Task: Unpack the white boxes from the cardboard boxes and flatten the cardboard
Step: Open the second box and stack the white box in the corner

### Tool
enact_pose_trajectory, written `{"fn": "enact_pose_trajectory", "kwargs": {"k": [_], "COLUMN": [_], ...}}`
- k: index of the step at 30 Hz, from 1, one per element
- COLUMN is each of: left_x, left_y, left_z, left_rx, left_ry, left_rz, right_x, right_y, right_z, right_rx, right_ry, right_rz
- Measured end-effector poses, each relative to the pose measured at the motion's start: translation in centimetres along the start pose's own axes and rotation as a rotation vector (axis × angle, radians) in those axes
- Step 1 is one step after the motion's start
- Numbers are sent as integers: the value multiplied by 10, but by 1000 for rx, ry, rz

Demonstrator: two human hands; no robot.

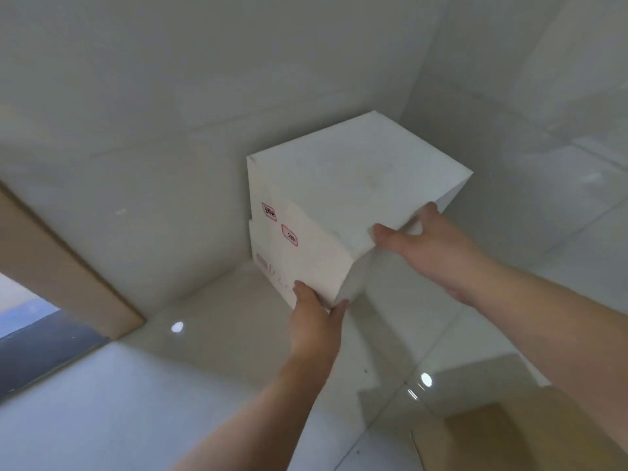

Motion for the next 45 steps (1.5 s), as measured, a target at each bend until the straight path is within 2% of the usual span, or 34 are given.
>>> {"fn": "enact_pose_trajectory", "kwargs": {"k": [5, 10, 13, 18, 22, 27, 30, 45], "left_x": [20, 39, 41, 38, 37, 58, 59, 65], "left_y": [-40, -71, -76, -75, -81, -84, -89, -86], "left_z": [61, 105, 118, 116, 120, 117, 115, 111], "left_rx": [-49, -40, -19, 41, -8, -61, -63, -35], "left_ry": [-4, -56, -40, 34, 142, 19, -72, -226], "left_rz": [19, 53, 50, 25, -36, 118, 115, 148], "right_x": [-3, 4, 8, 17, 19, 28, 24, 15], "right_y": [-15, -50, -60, -65, -64, -68, -74, -72], "right_z": [-12, -33, -38, -37, -42, -36, -34, -33], "right_rx": [-90, 72, 95, 84, 84, 44, 62, 8], "right_ry": [198, 304, 275, 266, 247, 235, 261, 573], "right_rz": [-53, -26, -8, -3, -5, 24, 18, -64]}}
Point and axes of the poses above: each hand's wrist, its own y-axis away from the middle knuckle, its own z-axis out of the palm, x = y × z, the point moved 8 cm from there along -y, towards the middle knuckle, and after that the axes turned 14 degrees about y, right-handed, at the moved point
